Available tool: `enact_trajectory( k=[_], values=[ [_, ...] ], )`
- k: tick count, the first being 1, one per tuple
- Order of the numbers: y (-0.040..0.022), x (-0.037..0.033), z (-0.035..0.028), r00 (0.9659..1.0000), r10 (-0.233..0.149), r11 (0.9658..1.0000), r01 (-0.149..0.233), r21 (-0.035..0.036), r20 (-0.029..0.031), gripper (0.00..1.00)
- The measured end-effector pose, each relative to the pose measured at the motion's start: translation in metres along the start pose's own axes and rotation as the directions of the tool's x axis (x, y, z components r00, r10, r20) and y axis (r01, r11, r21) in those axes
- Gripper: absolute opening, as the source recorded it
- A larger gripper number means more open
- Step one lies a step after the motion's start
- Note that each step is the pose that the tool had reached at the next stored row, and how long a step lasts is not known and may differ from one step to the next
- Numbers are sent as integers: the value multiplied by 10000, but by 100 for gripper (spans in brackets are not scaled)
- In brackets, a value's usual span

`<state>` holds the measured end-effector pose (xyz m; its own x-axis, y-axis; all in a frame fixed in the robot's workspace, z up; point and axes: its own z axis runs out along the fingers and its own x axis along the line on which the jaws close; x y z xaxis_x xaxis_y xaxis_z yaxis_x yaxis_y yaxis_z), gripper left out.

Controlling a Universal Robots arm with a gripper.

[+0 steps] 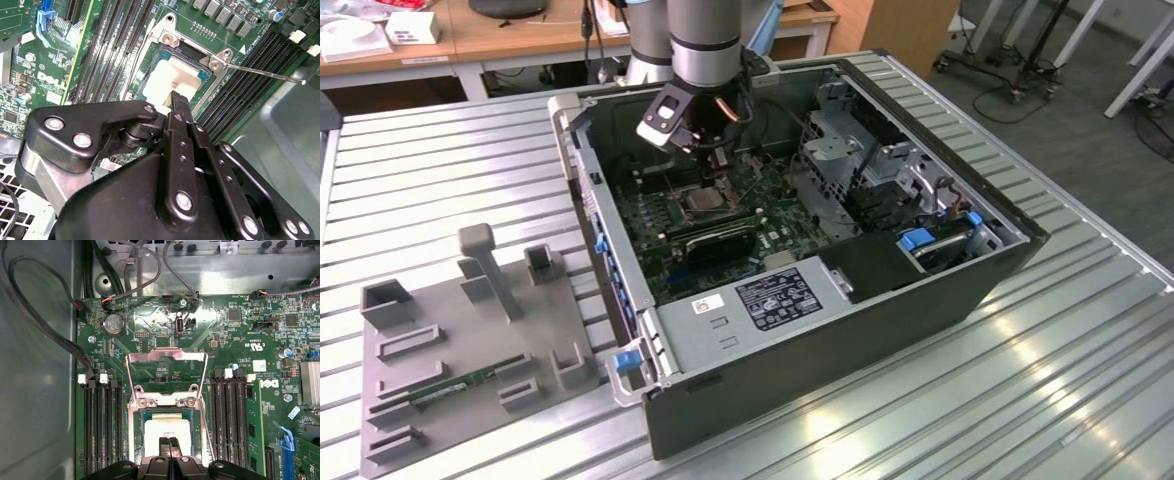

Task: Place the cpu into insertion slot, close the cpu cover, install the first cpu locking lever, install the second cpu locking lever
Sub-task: 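Close the cpu cover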

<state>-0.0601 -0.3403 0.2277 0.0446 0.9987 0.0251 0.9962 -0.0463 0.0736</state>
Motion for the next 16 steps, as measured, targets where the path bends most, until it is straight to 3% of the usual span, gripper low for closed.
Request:
enact_trajectory(
  k=[8, 16],
  values=[
    [0, 0, -10, 10000, 0, 10000, 0, 4, 6, 11],
    [7, 3, -99, 10000, 0, 10000, 0, 0, 0, 11]
  ],
)
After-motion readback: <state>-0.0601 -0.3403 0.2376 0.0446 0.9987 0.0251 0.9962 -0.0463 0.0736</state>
